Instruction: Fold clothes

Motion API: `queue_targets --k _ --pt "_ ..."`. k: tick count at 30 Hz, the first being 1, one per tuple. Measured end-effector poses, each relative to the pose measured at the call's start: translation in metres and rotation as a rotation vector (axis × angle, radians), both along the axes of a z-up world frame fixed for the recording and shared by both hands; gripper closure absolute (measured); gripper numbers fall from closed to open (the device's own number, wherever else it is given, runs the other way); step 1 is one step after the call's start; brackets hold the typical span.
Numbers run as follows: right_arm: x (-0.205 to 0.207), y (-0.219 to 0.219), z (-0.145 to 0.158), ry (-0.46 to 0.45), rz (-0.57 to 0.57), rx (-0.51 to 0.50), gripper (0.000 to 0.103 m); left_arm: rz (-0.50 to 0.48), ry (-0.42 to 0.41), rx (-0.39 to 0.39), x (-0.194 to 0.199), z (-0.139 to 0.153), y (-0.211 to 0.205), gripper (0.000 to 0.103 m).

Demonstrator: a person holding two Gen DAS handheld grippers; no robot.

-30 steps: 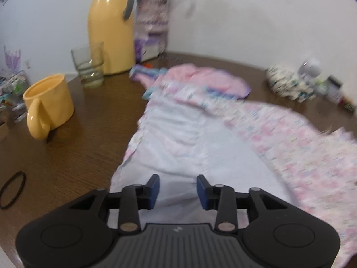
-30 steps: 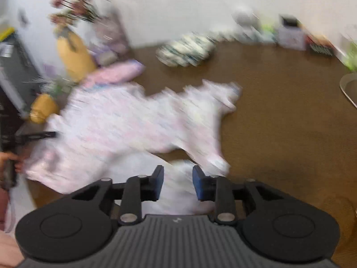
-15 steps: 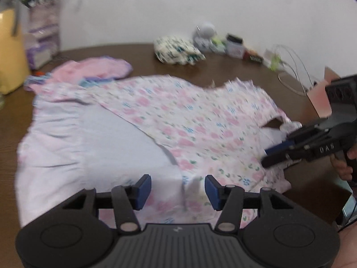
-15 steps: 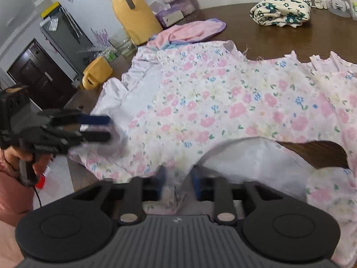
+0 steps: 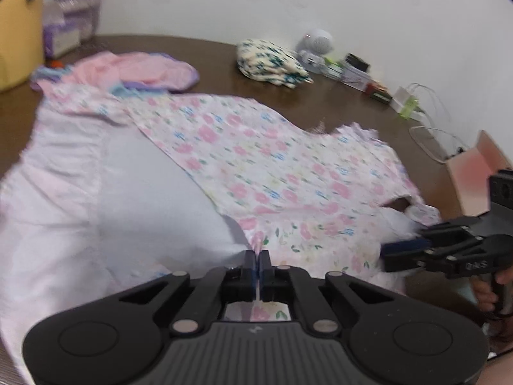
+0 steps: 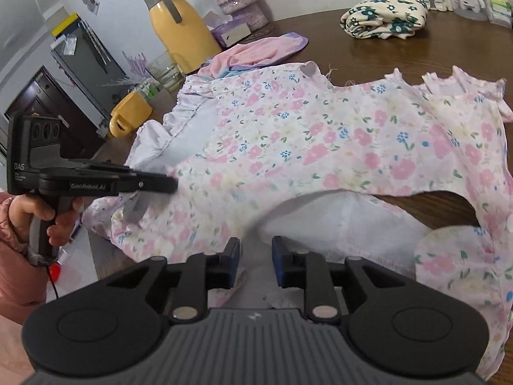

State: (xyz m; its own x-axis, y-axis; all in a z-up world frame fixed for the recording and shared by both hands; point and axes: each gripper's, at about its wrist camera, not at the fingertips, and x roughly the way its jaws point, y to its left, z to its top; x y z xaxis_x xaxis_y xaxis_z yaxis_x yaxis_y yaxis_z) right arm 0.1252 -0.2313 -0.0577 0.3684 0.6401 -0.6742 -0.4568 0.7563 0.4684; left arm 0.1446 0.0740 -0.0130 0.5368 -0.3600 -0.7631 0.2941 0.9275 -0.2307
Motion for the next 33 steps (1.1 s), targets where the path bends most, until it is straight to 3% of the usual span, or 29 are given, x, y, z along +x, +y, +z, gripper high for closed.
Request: queue_targets --k 4,9,12,14,19,23,26,28,29,33 --pt "-0.002 -0.004 -0.001 0.003 0.002 0.006 0.081 0.025 0.015 -0.013 0.01 0.003 0.007 0.101" --pt "-0.005 -0.01 0.001 0.016 0.007 0.029 0.077 0.044 0.002 -0.071 0.0 0.009 0.016 0.07" --pt "-0.012 -0.01 0.006 0.009 0.046 0.044 0.074 0.008 -0.021 -0.079 -0.018 0.018 0.025 0.06" --pt "-0.016 -0.007 0.008 -0.004 0.067 0.027 0.069 -0.011 -0.032 -0.049 -0.032 0.022 0.03 0.056" --pt "-0.016 0.0 0.005 -0.01 0.074 -0.009 0.07 -0.062 -0.016 -0.033 -0.048 0.019 0.038 0.052" --pt "-0.015 0.003 0.006 -0.021 0.068 -0.022 0.069 -0.099 -0.071 -0.023 -0.042 0.02 0.024 0.053" --pt "-0.015 0.004 0.008 -0.033 0.066 -0.042 0.069 -0.132 -0.05 0.036 -0.026 0.013 0.008 0.059" --pt "-0.015 0.004 0.007 -0.029 0.069 -0.053 0.069 -0.148 0.004 0.093 -0.017 0.001 -0.001 0.084" --pt "-0.015 0.004 0.006 -0.03 0.07 -0.053 0.069 -0.152 0.032 0.111 -0.013 -0.004 -0.003 0.103" --pt "-0.015 0.0 0.006 -0.03 0.083 -0.056 0.07 -0.119 0.007 0.155 -0.003 -0.004 -0.001 0.103"
